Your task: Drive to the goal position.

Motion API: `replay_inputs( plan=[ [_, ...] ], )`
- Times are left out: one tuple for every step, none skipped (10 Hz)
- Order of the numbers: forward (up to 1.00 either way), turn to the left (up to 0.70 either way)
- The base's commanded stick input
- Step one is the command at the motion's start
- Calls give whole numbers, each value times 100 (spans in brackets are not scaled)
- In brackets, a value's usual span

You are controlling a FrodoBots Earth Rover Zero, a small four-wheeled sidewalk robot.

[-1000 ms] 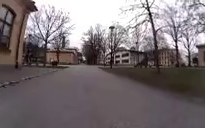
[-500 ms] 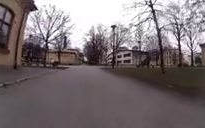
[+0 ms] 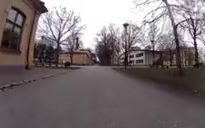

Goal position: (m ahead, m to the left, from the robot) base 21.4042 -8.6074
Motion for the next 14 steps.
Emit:
replay_inputs(
  plan=[
    [70, 0],
    [70, 0],
    [70, 0],
    [70, 0],
    [70, 0],
    [70, 0],
    [70, 0],
    [70, 0],
    [70, 0],
    [70, 0],
    [70, 0],
    [70, 0],
    [70, 0],
    [70, 0]
  ],
)
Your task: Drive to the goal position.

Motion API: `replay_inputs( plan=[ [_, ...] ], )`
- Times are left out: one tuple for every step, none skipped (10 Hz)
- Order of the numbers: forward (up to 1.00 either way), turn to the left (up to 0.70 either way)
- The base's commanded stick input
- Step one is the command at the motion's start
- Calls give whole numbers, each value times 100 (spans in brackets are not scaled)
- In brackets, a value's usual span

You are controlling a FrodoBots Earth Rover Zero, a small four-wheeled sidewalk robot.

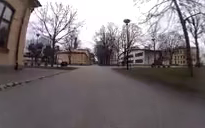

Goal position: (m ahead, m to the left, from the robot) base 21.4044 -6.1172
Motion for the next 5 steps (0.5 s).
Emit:
replay_inputs(
  plan=[
    [70, 0],
    [70, 0],
    [70, 8],
    [70, 33],
    [70, 35]
  ],
)
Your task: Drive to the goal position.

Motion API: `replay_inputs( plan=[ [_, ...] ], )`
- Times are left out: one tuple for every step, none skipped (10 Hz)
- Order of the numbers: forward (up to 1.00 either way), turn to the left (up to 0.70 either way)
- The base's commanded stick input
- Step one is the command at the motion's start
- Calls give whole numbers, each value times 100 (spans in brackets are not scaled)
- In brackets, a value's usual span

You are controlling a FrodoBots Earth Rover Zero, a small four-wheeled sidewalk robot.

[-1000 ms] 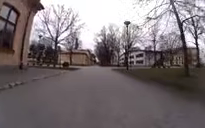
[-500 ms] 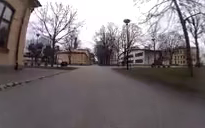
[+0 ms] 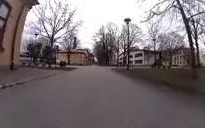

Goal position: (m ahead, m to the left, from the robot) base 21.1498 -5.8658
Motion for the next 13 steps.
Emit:
replay_inputs(
  plan=[
    [70, 35],
    [70, 23],
    [70, 4],
    [70, 0],
    [70, 0],
    [70, 0],
    [70, 0],
    [70, 0],
    [70, 0],
    [70, 0],
    [70, 0],
    [70, 0],
    [70, 0]
  ],
)
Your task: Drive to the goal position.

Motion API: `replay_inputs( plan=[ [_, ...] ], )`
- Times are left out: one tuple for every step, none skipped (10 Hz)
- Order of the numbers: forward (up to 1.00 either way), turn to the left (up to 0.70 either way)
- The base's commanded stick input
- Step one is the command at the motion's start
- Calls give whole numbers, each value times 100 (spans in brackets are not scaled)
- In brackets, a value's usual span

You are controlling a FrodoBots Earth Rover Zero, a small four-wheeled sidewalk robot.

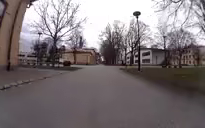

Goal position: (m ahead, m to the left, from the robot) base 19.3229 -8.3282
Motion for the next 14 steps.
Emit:
replay_inputs(
  plan=[
    [70, 0],
    [70, 0],
    [70, 0],
    [70, 0],
    [70, 0],
    [70, 0],
    [70, 0],
    [70, 0],
    [70, 0],
    [70, 0],
    [80, 0],
    [85, 0],
    [85, 0],
    [85, 0]
  ],
)
